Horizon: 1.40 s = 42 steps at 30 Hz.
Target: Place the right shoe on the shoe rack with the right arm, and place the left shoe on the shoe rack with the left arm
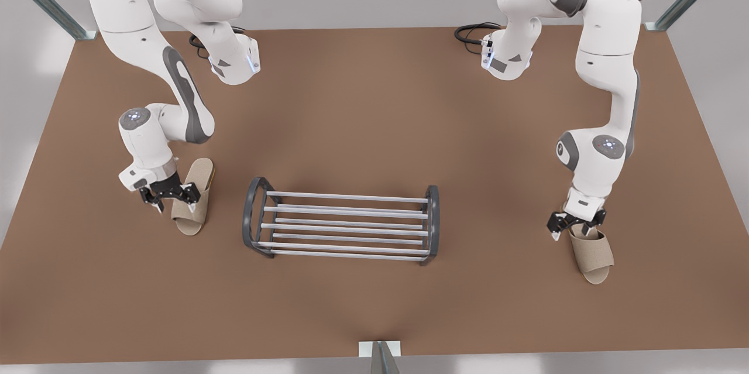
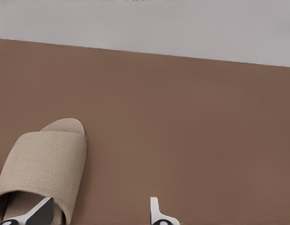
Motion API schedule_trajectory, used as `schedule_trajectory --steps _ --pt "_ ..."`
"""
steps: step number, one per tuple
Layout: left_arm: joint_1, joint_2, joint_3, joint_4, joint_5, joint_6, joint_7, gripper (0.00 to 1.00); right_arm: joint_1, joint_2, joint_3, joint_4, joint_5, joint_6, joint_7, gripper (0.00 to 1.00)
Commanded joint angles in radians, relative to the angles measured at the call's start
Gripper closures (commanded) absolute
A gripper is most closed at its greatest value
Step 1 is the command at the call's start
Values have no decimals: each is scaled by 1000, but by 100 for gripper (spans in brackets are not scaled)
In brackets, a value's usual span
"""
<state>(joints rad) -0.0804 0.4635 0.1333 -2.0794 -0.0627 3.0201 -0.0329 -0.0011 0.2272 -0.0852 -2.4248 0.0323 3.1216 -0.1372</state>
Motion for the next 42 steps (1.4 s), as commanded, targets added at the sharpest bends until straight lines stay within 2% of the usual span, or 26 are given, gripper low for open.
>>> schedule_trajectory --steps 1,8,14,17,20,24,37,40,42 --pt "1 7 6 -1 1 69 309 0 -11 -6 -1 -10 0 83 -176 0" --pt "28 46 22 -19 1 82 373 0 -65 3 -10 -36 3 28 -269 0" --pt "47 87 20 -33 -12 106 363 0 -66 -68 -44 -99 3 -86 -326 0" --pt "53 100 20 -28 -19 106 352 0 -77 -57 -54 -103 3 -103 -404 0" --pt "53 107 19 -24 -19 103 4 0 -77 -68 -54 -108 8 -169 -406 0" --pt "54 116 20 -21 -19 105 -160 0 -86 -72 -54 -135 6 -173 -410 0" --pt "57 153 6 33 -22 106 -369 0 -73 14 -54 -116 28 -158 -403 0" --pt "56 169 5 50 -20 106 -383 0 -39 23 -54 -102 158 -158 -400 0" --pt "56 181 5 59 -20 109 -384 0 -39 21 -53 -100 163 -163 -397 0"
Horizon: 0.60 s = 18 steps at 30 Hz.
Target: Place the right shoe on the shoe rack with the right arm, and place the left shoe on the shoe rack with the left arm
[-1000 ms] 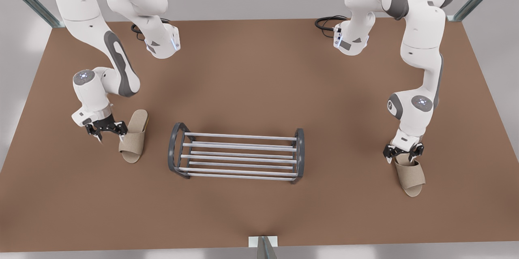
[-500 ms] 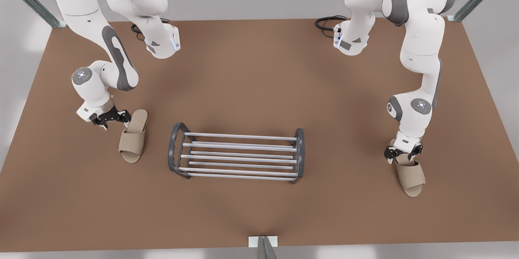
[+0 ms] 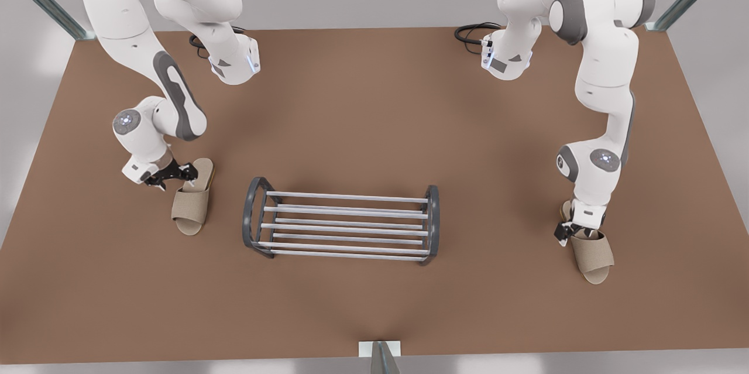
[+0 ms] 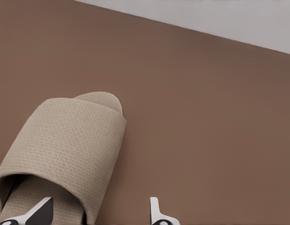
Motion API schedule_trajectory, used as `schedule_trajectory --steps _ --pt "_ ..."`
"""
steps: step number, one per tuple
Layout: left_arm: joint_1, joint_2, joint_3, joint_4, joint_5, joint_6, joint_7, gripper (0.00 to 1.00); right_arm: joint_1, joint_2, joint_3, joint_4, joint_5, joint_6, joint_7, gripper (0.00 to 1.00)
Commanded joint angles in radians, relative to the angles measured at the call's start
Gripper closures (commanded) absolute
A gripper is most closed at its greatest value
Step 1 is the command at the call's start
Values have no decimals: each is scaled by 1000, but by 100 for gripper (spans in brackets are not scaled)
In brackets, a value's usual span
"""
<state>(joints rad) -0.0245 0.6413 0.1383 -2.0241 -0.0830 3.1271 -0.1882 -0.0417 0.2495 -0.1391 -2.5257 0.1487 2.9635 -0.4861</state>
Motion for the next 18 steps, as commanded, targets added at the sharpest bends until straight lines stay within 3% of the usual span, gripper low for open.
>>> schedule_trajectory --steps 1,16,18 --pt "0 4 0 5 0 2 -228 0 2 0 0 4 46 -8 -48 0" --pt "-11 41 -8 65 0 4 -278 0 46 20 9 36 52 -1 130 0" --pt "-14 41 -8 67 0 4 -278 6 43 31 9 48 55 6 139 7"
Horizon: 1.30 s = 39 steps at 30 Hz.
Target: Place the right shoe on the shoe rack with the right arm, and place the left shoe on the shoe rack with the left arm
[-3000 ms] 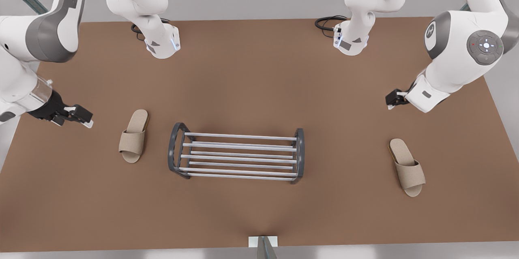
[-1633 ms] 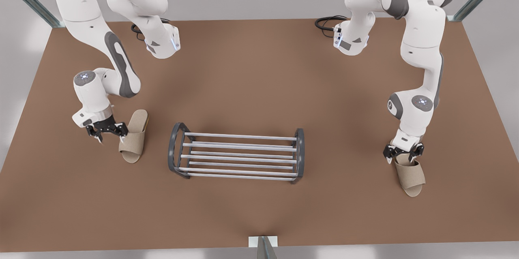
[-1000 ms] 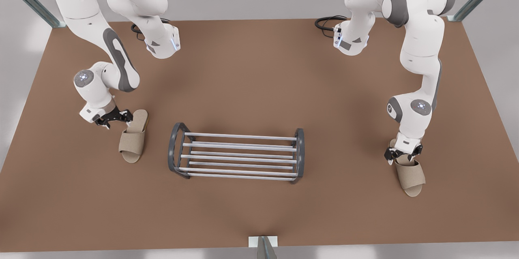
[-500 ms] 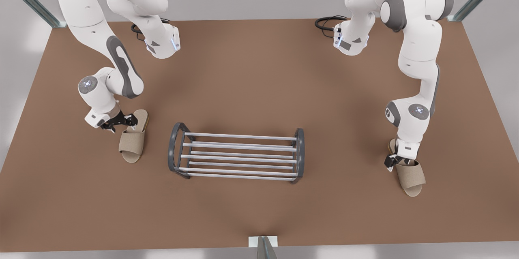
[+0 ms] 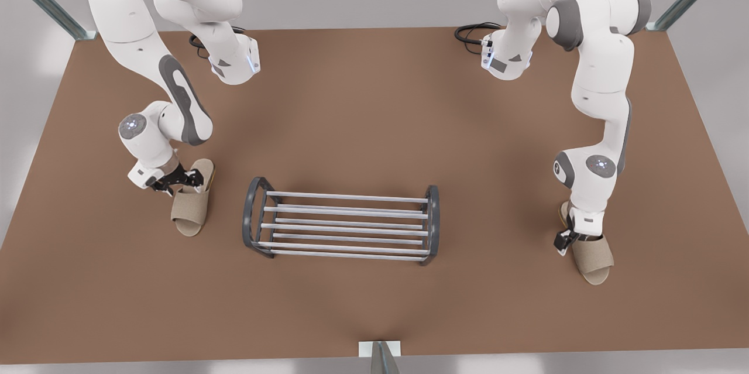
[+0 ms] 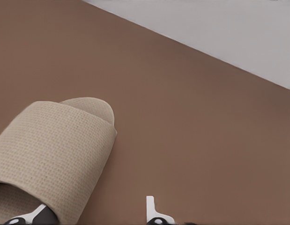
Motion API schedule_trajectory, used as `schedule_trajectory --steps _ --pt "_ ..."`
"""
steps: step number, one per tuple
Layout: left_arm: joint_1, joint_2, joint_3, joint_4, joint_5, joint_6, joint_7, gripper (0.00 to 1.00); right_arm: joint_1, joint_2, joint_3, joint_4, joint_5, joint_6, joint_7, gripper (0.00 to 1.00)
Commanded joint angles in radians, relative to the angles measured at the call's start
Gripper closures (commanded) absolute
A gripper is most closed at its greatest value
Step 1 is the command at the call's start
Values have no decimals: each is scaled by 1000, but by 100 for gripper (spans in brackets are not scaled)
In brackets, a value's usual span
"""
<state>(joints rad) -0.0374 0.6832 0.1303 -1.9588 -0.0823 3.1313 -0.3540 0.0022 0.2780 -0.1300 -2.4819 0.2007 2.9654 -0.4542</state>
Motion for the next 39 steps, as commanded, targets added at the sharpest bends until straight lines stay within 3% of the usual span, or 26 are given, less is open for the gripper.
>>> schedule_trajectory --steps 1,8,12,17,20,22,25,29,33,35,39 --pt "-1 3 0 1 1 0 -112 9 -1 10 0 6 3 18 115 9" --pt "-7 1 -3 1 1 -2 -112 33 -18 39 0 29 3 18 111 12" --pt "-7 -2 -3 0 1 -4 -111 36 -18 59 -2 49 2 18 108 13" --pt "-7 -8 -3 0 1 -5 -109 40 -18 58 -2 51 5 4 111 39" --pt "-9 -8 -3 0 1 -7 -111 48 -16 56 -2 55 17 1 111 49" --pt "-10 -8 -3 0 1 -7 -111 57 -16 56 -2 55 17 1 109 49" --pt "-18 -4 -3 0 1 -7 -114 64 -16 56 -2 55 17 -2 111 57" --pt "-18 -2 -3 0 1 -7 -111 67 -16 56 -2 55 17 -2 111 64" --pt "-18 -5 -3 -2 1 -8 -111 78 -16 56 -2 55 17 -2 111 67" --pt "-18 -11 -3 -2 1 -10 -114 79 -16 55 -2 57 17 -11 111 79" --pt "-22 -27 -3 -2 1 -16 -120 79 -15 23 -3 84 14 -83 103 79"
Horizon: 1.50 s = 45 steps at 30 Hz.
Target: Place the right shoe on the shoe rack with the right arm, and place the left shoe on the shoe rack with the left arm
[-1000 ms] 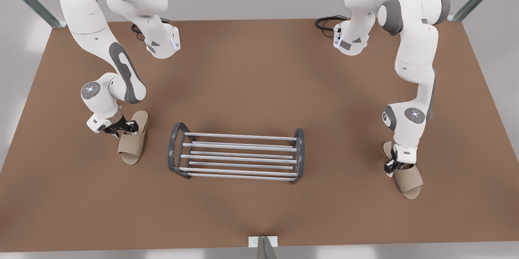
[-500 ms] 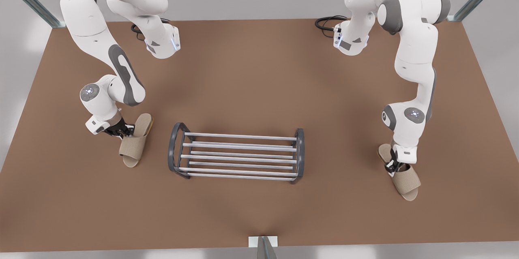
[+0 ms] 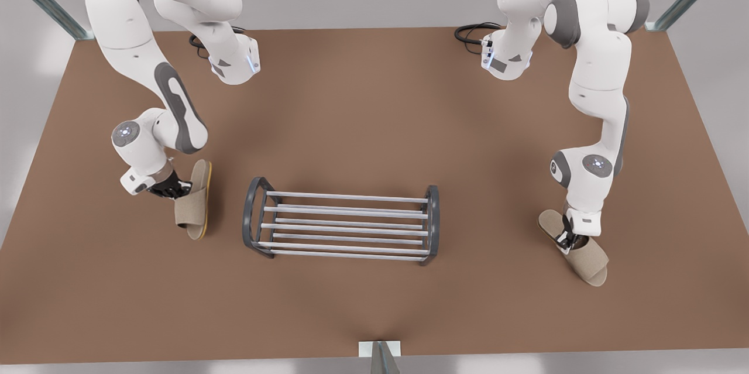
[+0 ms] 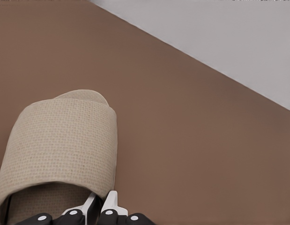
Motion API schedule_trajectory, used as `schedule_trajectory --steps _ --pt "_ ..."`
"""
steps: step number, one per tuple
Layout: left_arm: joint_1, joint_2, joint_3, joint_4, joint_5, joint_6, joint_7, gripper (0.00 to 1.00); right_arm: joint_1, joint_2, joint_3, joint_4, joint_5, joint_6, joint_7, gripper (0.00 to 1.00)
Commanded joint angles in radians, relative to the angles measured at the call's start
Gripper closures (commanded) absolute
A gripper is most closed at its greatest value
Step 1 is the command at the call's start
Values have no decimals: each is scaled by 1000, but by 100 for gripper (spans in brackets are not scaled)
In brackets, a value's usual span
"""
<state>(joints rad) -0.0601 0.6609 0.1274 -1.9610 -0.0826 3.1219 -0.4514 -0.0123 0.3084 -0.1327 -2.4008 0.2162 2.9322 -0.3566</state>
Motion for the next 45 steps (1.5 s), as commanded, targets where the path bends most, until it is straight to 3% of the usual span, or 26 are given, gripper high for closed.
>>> schedule_trajectory --steps 1,9,18,26,35,45 --pt "-4 -12 0 1 1 -11 -23 79 2 -25 -1 28 -1 -99 2 79" --pt "-44 -179 1 -10 3 -213 -19 79 15 -278 2 117 -5 -421 11 79" --pt "-171 -419 5 4 14 -635 -36 79 29 -402 16 305 -11 -803 119 79" --pt "-376 -406 6 146 73 -787 -237 79 29 -400 22 318 -14 -824 119 79" --pt "-530 -317 3 456 113 -1037 -532 79 28 -399 22 319 -15 -826 117 79" --pt "-676 -213 -2 582 115 -1040 -766 79 28 -399 22 319 -14 -826 117 79"
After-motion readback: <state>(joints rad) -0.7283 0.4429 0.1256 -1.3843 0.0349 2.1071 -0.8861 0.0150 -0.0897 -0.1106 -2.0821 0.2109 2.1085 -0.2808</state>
